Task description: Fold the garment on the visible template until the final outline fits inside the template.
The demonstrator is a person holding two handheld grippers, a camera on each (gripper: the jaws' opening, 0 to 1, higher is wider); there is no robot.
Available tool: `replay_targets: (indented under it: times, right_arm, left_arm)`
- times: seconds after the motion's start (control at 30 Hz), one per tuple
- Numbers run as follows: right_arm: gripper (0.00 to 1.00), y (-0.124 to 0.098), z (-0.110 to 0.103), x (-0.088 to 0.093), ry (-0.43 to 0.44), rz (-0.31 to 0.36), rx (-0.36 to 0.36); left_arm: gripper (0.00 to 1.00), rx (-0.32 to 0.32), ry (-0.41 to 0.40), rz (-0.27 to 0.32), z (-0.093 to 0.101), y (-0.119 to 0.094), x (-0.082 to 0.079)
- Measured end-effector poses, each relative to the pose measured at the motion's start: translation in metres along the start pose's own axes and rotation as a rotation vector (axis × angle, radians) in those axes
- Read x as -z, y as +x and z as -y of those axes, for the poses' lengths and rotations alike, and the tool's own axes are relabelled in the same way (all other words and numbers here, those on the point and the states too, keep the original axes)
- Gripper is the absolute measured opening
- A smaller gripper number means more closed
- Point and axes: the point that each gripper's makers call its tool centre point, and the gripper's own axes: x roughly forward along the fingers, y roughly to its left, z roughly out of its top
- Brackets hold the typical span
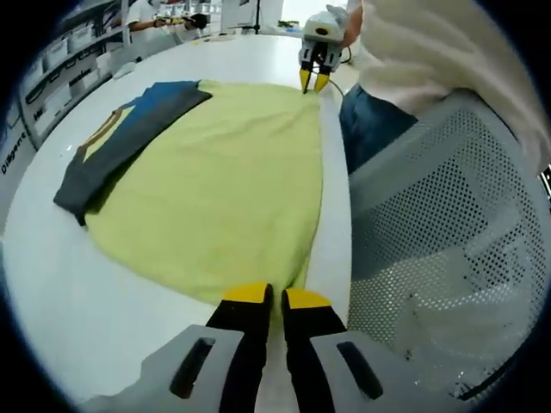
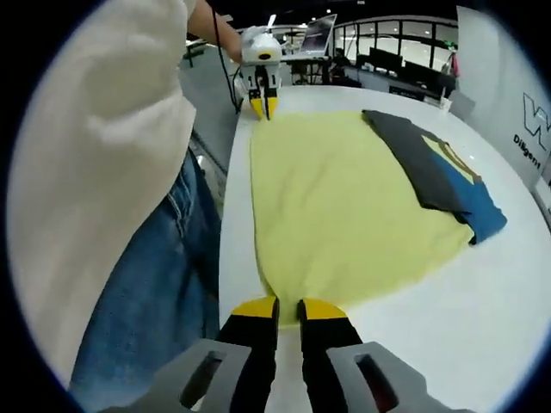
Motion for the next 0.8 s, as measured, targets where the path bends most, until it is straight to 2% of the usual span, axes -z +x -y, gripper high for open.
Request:
replay_targets:
  times: [0.23, 0.4, 0.6, 0.8]
  right_arm:
    - [0.00, -0.002, 0.003, -0.002, -0.003, -0.009, 0.010]
    - [0.00, -0.009, 0.007, -0.006, 0.024, 0.003, 0.008]
    - [0.00, -0.020, 0.014, -0.012, 0.033, 0.016, -0.011]
    - [0.00, -0.039, 0.037, -0.026, 0.051, 0.048, 0.003]
  left_arm:
    - [0.00, -0.002, -0.019, -0.009, -0.001, 0.000, 0.000]
    - [0.00, 0.004, -0.039, -0.001, -0.003, -0.008, -0.004]
    - [0.00, 0.017, -0.065, 0.026, -0.010, -0.025, -0.018]
    - [0.00, 0.014, -0.092, 0.070, -0.027, -0.048, -0.040]
